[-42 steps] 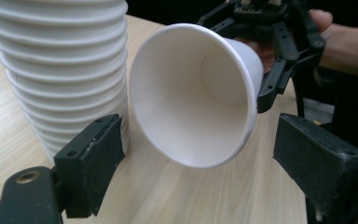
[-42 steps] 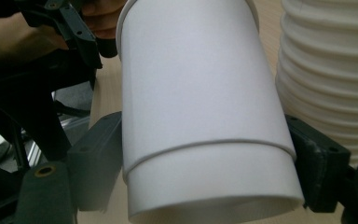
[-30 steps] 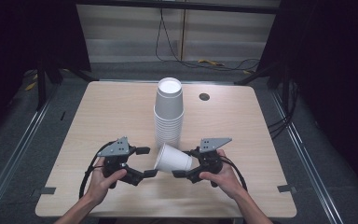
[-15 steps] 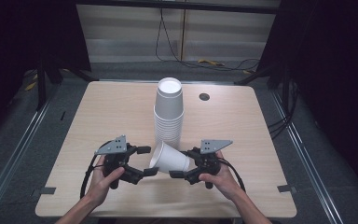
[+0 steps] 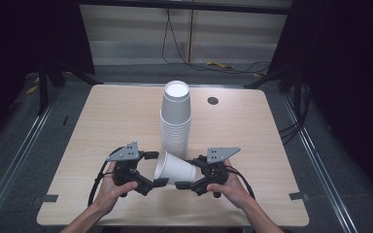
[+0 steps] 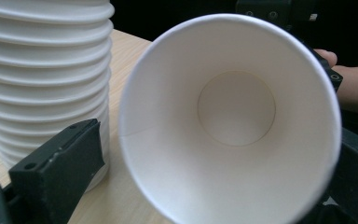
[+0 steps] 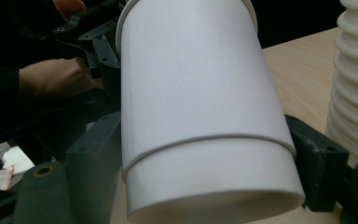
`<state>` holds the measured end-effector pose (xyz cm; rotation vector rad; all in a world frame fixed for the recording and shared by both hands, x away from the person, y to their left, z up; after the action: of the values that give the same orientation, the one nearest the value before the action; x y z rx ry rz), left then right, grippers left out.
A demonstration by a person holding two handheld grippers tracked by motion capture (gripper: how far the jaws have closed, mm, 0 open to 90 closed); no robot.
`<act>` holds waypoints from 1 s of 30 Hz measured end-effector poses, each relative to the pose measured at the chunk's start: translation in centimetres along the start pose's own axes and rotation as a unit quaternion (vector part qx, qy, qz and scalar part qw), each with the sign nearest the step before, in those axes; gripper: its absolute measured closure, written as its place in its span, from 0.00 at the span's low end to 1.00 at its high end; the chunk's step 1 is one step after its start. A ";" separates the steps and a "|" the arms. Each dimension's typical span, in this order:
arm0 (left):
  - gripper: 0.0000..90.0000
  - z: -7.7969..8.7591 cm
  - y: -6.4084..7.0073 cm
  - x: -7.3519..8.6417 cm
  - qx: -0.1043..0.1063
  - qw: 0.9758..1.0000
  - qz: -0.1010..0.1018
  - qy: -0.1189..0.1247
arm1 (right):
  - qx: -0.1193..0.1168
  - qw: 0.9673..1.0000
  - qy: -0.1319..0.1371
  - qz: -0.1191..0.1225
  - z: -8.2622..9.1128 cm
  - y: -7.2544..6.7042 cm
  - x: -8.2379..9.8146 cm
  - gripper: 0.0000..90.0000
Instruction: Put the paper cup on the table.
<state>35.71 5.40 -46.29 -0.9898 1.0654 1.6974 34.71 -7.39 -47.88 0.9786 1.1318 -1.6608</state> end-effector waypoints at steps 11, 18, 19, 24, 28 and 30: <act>0.00 -0.6 0.4 0.0 0.025 1.000 0.002 -0.001 | -0.010 1.000 0.000 0.011 -0.2 -0.4 0.0 0.23; 0.07 -0.4 0.7 -0.4 0.029 1.000 -0.007 -0.005 | -0.011 1.000 -0.006 0.015 -0.4 -0.6 0.2 0.24; 0.07 -0.4 0.7 -0.4 0.032 0.999 -0.006 -0.006 | -0.012 1.000 -0.006 0.013 -0.4 -0.5 0.2 0.24; 0.09 -0.4 0.9 -0.3 0.032 0.999 -0.006 -0.015 | -0.007 1.000 -0.022 0.015 -0.6 -0.5 0.5 0.22; 0.10 -0.3 0.8 -0.2 0.026 0.999 -0.016 -0.022 | -0.005 0.999 -0.033 0.012 -0.7 -0.5 0.7 0.21; 0.10 -0.2 0.8 -0.3 0.024 0.999 -0.017 -0.022 | 0.000 0.999 -0.044 0.010 -0.7 -0.4 0.8 0.18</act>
<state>35.09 4.98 -45.91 -0.9304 1.0494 1.6514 34.19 -6.88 -48.69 0.9047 1.0595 -1.6717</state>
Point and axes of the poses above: each handheld gripper's, and its own axes: z roughly backward along the jaws, x roughly out of its underside, y roughly to its right, the point moved 8 cm from there along -z, roughly forward along the jaws, and after that the axes turned 2 degrees about -y, right-handed, at the moved point
